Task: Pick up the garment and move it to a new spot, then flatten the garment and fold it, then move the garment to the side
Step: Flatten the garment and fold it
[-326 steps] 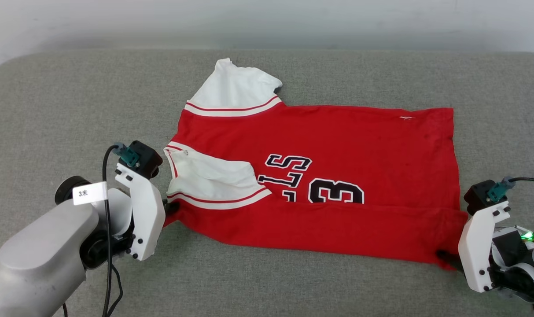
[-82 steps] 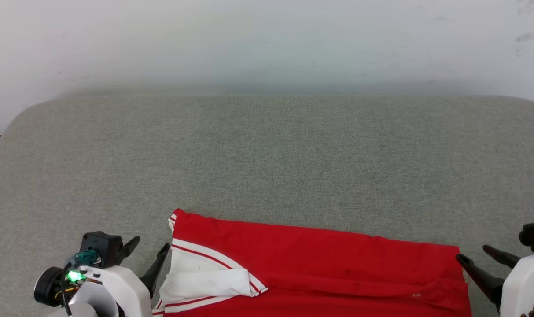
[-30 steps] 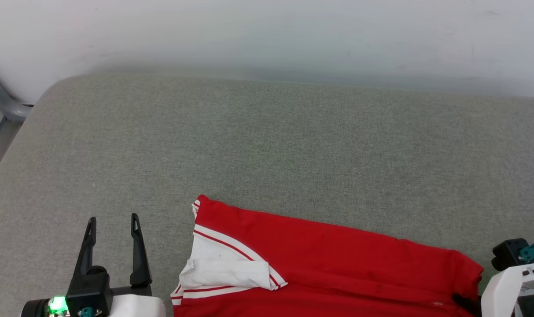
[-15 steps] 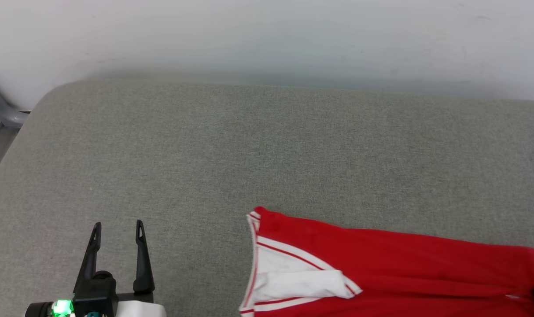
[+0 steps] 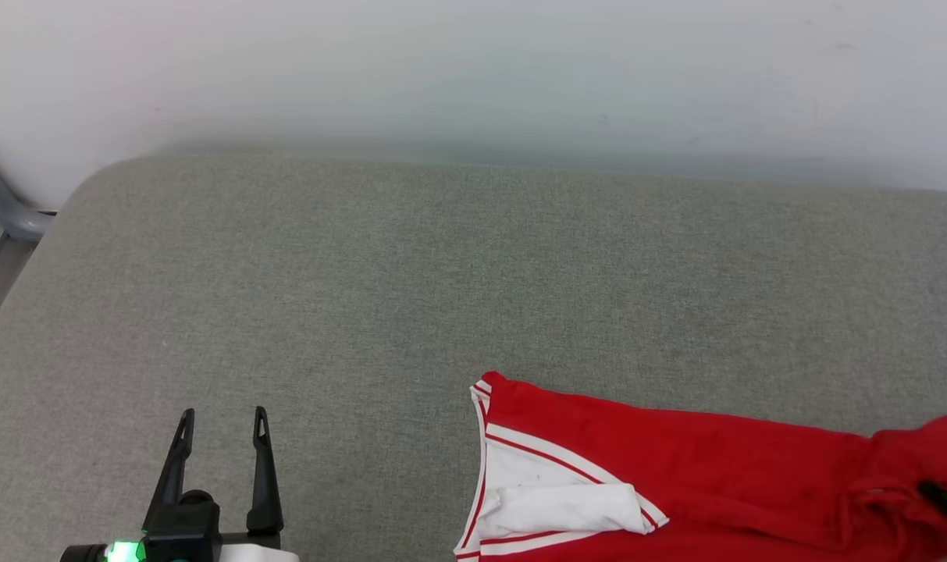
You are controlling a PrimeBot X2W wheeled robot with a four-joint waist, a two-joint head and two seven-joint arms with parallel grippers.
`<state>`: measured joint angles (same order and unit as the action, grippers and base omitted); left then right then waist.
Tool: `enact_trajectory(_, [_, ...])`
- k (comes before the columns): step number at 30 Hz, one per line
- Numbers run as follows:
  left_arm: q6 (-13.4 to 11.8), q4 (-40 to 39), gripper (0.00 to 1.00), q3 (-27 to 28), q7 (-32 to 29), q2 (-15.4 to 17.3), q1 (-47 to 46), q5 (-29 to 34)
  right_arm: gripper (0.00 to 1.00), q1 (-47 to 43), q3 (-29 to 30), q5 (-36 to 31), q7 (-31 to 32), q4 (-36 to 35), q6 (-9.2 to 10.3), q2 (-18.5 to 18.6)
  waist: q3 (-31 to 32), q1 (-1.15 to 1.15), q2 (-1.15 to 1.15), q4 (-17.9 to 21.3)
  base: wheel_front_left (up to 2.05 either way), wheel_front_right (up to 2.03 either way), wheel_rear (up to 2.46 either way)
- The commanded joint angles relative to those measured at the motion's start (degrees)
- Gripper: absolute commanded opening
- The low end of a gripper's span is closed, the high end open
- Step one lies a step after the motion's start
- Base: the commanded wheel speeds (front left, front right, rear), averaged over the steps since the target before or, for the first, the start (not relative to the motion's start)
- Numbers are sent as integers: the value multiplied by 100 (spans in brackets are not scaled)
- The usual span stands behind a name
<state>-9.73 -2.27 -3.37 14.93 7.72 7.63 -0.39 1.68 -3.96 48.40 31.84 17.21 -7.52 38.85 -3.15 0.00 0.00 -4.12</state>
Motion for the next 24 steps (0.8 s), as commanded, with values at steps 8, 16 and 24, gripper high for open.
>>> enact_trajectory(8, [51,37,100,-47,38,-5,-1,10,0,-425,-96,53,541,-1806,6,-455,-4,0,0,-77,0,0,0])
enact_trajectory(16, [104,83,100,-106,38,-11,-125,25,0,123,-981,-249,973,-2567,6,-833,-86,0,0,-219,0,0,0])
enact_trajectory(24, [128,105,100,-146,38,-23,-247,16,0,948,-2053,-437,991,-2501,6,-1030,-227,0,0,-354,0,0,0])
